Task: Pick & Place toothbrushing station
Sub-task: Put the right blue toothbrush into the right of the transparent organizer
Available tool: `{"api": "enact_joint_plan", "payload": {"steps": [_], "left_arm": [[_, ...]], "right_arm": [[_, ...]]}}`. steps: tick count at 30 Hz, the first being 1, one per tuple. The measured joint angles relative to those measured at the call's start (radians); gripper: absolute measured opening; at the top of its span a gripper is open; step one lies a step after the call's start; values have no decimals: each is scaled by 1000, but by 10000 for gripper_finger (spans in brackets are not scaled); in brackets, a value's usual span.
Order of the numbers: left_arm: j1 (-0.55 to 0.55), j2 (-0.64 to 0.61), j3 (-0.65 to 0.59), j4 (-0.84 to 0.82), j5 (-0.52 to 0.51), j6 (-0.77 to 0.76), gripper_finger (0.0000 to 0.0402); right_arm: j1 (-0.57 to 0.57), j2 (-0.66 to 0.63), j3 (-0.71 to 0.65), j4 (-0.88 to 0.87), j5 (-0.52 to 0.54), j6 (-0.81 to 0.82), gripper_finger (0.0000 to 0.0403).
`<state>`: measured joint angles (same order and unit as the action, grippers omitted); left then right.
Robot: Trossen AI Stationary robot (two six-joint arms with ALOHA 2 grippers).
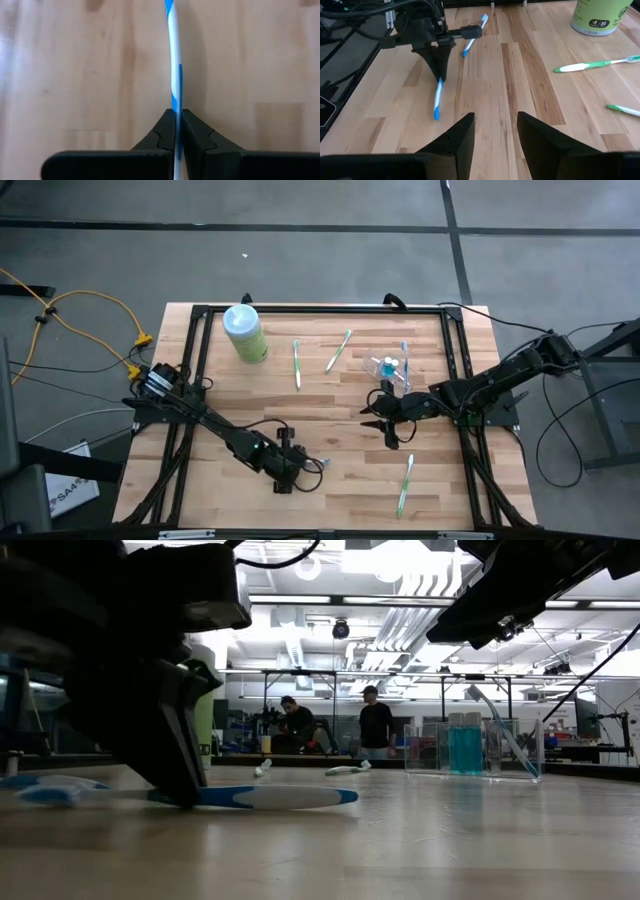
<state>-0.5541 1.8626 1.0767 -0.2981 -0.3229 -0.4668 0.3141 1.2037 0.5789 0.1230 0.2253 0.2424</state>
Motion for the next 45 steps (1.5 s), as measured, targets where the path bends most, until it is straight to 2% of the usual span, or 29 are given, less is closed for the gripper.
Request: {"api": "enact_joint_plan", "payload": {"steps": [7, 15, 22, 25, 29, 33, 40, 45], "left_arm": [[0, -6, 57, -46, -42, 78, 2], [-5, -90, 64, -37, -88, 135, 2], [-32, -114, 65, -37, -209, 342, 2], [-44, -114, 65, -36, -294, 433, 2], [-62, -114, 65, -30, -454, 602, 2], [-62, -114, 65, 15, -524, 765, 2], [-63, -106, 66, 189, -539, 1224, 2], [-79, -96, 66, 307, -539, 1464, 2]], "right_arm": [[0, 0, 0, 0, 0, 0, 140], [0, 0, 0, 0, 2, 0, 140], [0, 0, 0, 1, 8, 0, 140], [0, 0, 0, 14, -2, 10, 140], [-2, 0, 0, 38, -59, 42, 140], [-3, 0, 0, 50, -79, 69, 140], [-3, 0, 0, 86, -119, 95, 140], [-3, 0, 0, 108, -132, 108, 140]]}}
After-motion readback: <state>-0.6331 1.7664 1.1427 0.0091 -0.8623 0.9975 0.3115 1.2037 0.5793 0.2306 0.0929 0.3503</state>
